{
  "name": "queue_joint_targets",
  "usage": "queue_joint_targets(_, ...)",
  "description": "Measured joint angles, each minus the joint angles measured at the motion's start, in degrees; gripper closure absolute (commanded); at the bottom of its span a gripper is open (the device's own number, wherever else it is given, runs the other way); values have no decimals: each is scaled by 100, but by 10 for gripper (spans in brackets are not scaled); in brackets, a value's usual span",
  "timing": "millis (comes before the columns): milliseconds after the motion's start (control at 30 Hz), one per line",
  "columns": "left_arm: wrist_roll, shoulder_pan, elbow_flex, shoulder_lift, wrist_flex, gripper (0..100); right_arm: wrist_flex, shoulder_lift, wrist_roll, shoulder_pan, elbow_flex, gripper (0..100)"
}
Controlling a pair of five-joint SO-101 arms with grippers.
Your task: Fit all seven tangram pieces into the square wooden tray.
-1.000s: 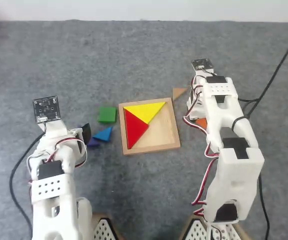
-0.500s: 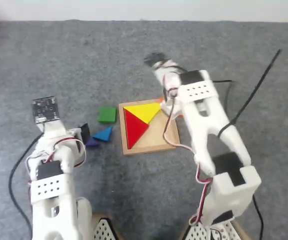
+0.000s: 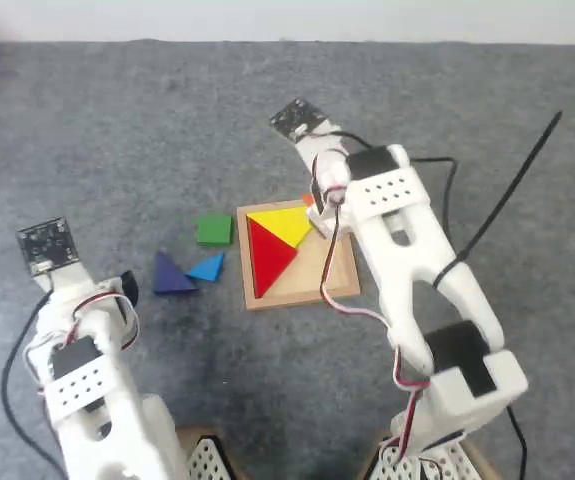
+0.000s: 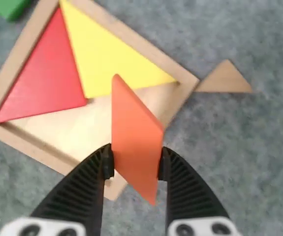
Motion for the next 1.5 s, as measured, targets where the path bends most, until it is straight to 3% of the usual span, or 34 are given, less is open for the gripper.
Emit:
queue_joint_targets(100,-26,0,0,0,0,731,-484,-35,-167,-404,527,968)
queue_joint_targets(233,-44,-18,0,0,0,731,-1143,158,-1081,-501,659,968)
queue_joint_targets(400,-44,0,0,0,0,731,-1169,932,-2286,-484,255,965)
queue_joint_targets(533,-62,-9,0,0,0,731,-958,1512,-3059,-756,-193,847)
queue_joint_targets(700,-62,0,202,0,-264,731,-888,1618,-3182,-1160,-396,720)
queue_joint_targets(1133,-62,-9,202,0,-343,731,-1081,1064,-3138,-624,-88,718)
queue_joint_targets(1500,-62,0,202,0,-343,731,-1169,1741,-3103,-642,-325,718)
